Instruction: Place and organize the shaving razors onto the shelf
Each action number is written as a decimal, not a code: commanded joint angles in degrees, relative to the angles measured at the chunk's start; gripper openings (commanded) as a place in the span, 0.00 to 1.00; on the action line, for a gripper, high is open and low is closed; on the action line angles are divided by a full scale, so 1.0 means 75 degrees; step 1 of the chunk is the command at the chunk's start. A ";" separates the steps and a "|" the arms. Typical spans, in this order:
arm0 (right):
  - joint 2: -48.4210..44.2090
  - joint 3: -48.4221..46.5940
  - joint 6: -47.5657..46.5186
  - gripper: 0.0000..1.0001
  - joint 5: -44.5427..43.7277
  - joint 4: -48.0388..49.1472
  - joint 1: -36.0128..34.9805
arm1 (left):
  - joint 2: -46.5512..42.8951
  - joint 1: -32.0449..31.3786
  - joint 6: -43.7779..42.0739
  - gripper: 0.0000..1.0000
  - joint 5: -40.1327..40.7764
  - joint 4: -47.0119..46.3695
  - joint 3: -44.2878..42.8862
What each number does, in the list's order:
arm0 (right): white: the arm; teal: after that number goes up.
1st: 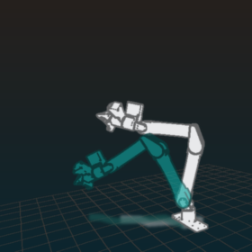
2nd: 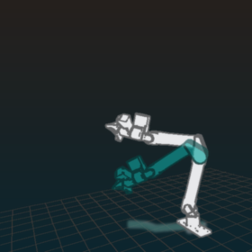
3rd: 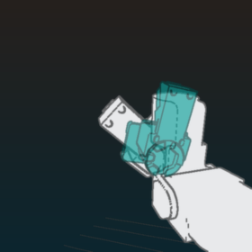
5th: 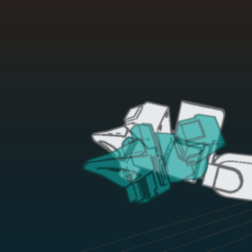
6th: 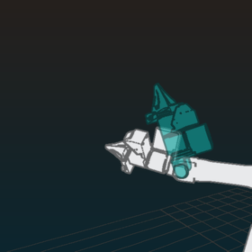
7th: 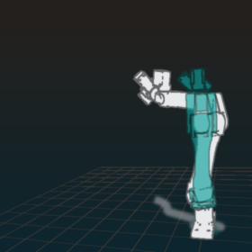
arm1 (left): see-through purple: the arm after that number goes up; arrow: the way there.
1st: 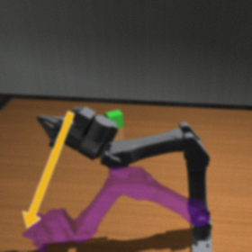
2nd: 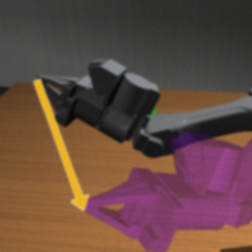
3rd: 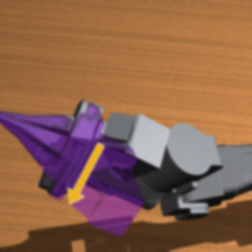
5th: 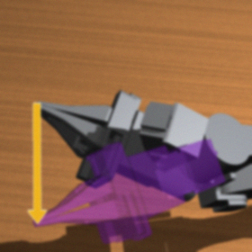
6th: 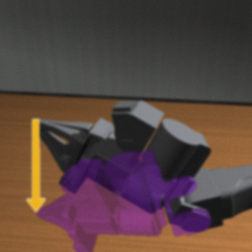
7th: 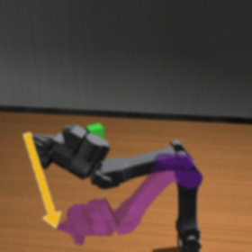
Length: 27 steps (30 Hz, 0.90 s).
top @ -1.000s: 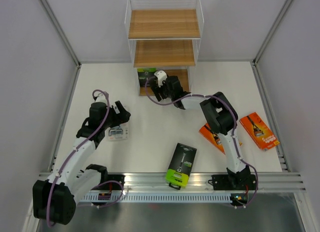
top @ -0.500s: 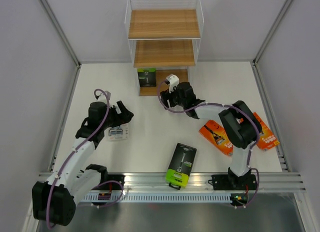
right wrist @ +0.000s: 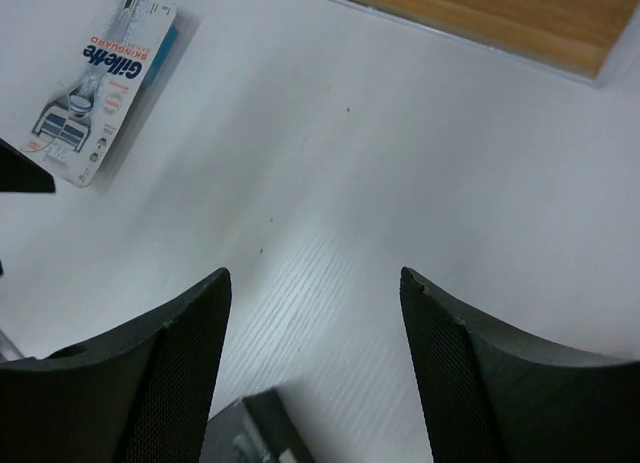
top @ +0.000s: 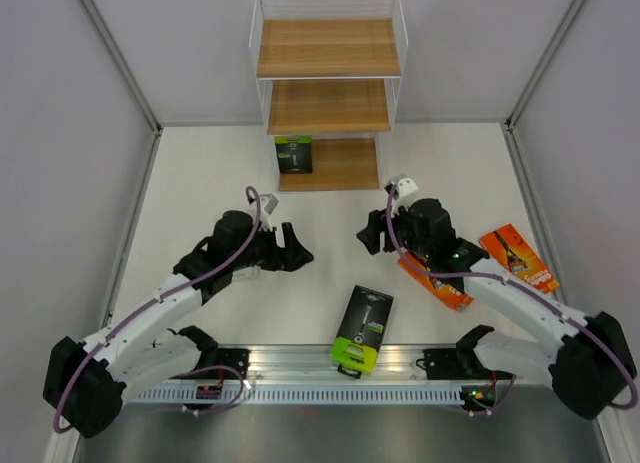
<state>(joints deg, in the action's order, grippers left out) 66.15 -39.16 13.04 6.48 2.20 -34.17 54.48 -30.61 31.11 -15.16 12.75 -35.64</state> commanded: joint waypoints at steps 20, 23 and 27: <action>-0.3114 0.1542 0.3839 0.66 0.0308 -0.4802 -0.0154 | 0.2026 -0.4497 0.2977 0.82 0.1003 -0.0456 -0.0123; -0.3054 0.1342 0.3922 0.66 0.0343 -0.5353 -0.0236 | 0.2671 -0.4497 0.2825 0.79 0.0861 -0.0622 -0.0310; -0.3544 0.1866 0.4377 0.62 0.0565 -0.5076 -0.0354 | 0.3270 -0.4497 0.2637 0.75 0.0662 -0.0996 -0.0592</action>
<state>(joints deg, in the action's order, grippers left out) 42.28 -26.09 41.91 8.80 -35.55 -36.25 77.10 -64.05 50.37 -8.34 9.82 -36.67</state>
